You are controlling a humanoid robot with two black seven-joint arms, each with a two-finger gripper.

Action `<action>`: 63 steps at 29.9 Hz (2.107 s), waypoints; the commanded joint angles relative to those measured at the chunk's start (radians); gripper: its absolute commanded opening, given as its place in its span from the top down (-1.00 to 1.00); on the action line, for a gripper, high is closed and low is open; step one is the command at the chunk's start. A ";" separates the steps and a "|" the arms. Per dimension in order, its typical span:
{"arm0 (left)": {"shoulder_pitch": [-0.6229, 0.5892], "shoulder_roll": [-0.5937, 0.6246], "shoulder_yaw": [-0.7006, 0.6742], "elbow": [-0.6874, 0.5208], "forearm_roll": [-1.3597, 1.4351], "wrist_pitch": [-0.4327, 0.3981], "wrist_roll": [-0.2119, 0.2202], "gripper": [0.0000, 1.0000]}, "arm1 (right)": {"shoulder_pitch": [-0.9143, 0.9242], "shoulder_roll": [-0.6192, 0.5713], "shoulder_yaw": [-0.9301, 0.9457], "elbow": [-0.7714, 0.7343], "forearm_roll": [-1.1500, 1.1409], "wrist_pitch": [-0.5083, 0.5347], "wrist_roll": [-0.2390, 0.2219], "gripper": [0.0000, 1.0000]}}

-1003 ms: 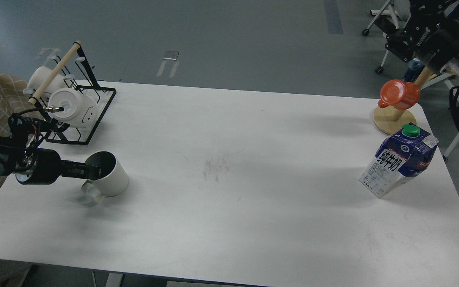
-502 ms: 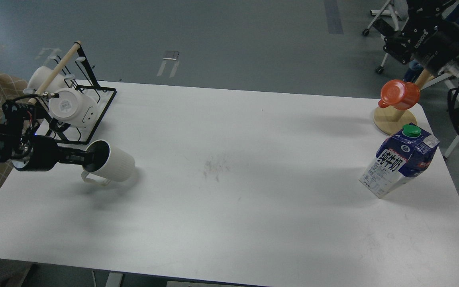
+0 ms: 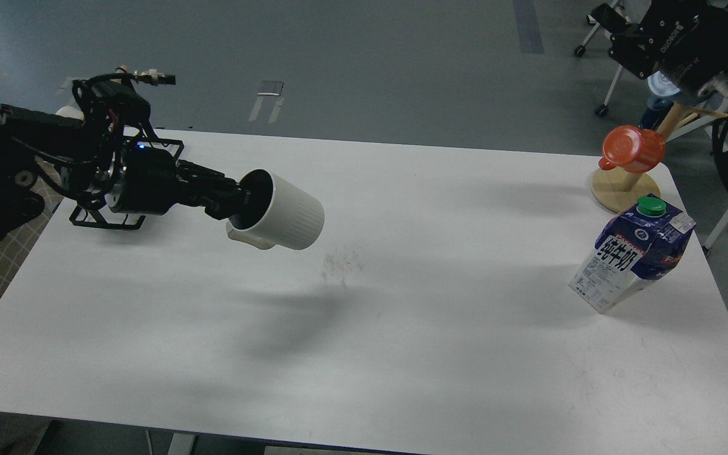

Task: Place cup and milk with both arms
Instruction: 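Lift the mug and set it upright at the table center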

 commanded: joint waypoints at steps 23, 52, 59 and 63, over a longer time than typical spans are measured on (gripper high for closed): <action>-0.214 -0.480 0.295 0.117 0.429 0.000 0.000 1.00 | 0.351 0.201 -0.162 -0.072 -0.006 -0.047 0.000 -1.00; -0.280 -0.562 0.500 0.321 0.413 0.000 0.000 1.00 | 0.332 0.209 -0.175 -0.069 0.000 -0.047 0.000 -1.00; -0.274 -0.562 0.500 0.332 0.412 0.000 0.000 1.00 | 0.328 0.209 -0.175 -0.069 -0.002 -0.047 0.000 -1.00; -0.269 -0.561 0.500 0.341 0.410 0.000 0.000 1.00 | 0.325 0.209 -0.176 -0.067 0.000 -0.047 0.000 -1.00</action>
